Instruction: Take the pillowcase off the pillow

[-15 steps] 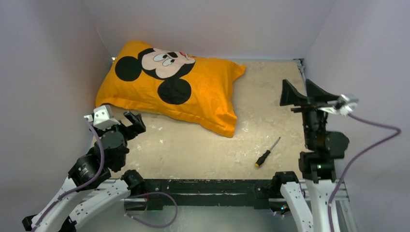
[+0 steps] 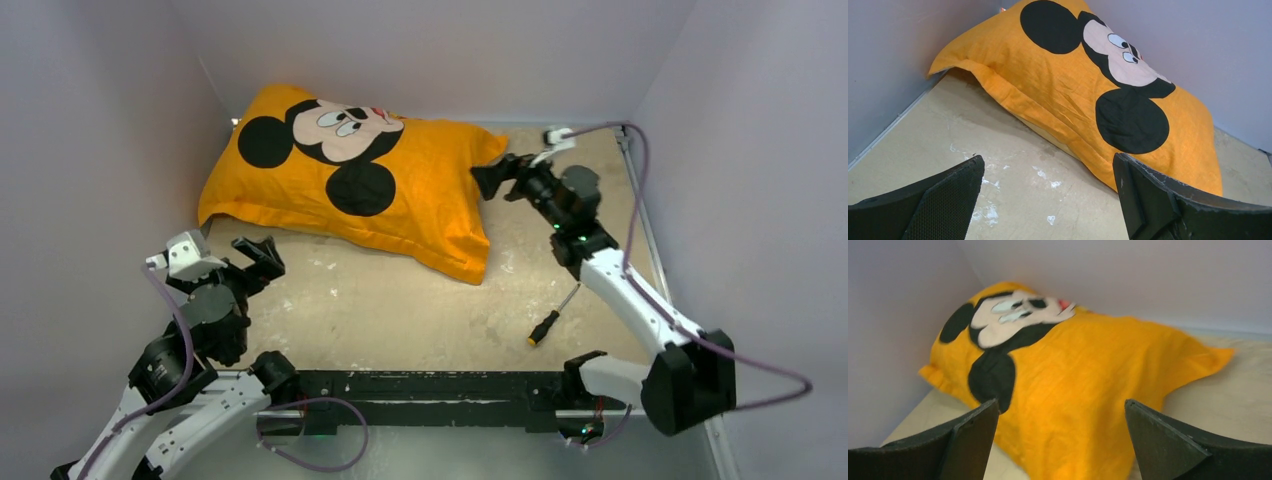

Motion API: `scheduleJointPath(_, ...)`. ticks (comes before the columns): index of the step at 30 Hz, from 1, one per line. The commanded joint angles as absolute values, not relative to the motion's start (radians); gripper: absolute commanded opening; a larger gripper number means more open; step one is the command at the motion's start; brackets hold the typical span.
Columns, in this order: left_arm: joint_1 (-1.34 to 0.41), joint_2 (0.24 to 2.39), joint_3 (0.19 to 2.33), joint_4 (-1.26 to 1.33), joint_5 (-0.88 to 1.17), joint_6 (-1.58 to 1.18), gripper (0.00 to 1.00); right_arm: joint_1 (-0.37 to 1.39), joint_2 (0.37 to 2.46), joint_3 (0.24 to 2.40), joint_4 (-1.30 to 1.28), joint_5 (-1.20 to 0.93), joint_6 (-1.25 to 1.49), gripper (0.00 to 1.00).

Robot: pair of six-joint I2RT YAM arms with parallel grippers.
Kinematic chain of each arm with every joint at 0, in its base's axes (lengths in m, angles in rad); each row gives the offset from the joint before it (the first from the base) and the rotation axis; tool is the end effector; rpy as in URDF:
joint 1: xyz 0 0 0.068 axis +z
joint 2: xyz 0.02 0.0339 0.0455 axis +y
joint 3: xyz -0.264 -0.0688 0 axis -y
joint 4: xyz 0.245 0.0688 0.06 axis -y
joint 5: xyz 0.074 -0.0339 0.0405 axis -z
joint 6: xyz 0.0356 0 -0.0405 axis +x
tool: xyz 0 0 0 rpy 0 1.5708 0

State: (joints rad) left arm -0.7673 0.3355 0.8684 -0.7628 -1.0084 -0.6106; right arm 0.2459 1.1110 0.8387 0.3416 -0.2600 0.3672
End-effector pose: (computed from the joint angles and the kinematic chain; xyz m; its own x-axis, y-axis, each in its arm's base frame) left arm 0.0510 -0.0073 0.3554 -0.0067 -0.4183 -0.9083 -0.2765 0.8736 -0.4003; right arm 0.2530 0.0729 0.3495 -0.1111 0.3298 -0.9375 -0.4758 0.8105 0.3415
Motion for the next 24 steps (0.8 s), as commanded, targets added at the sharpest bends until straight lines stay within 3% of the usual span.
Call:
scheduleJointPath(1, -0.758, 0.3, 0.862, -0.762, -1.055, -0.634, 0.99, 0.485, 1.277, 1.008, 0.418, -0.067, 0.269, 0.99)
scheduleJointPath(7, -0.754, 0.288, 0.857, -0.763, -1.058, -0.641, 0.99, 0.715, 1.657, 1.326, 0.254, 0.227, 0.113, 0.99)
scheduleJointPath(13, -0.748, 0.333, 0.857, -0.758, -1.037, -0.629, 0.99, 0.844, 1.968, 1.616, 0.082, 0.354, 0.031, 0.99)
scheduleJointPath(24, -0.703, 0.374, 0.848, -0.727, -0.98, -0.598, 0.99, 0.911, 2.249, 1.818, -0.049, 0.567, -0.028, 0.99)
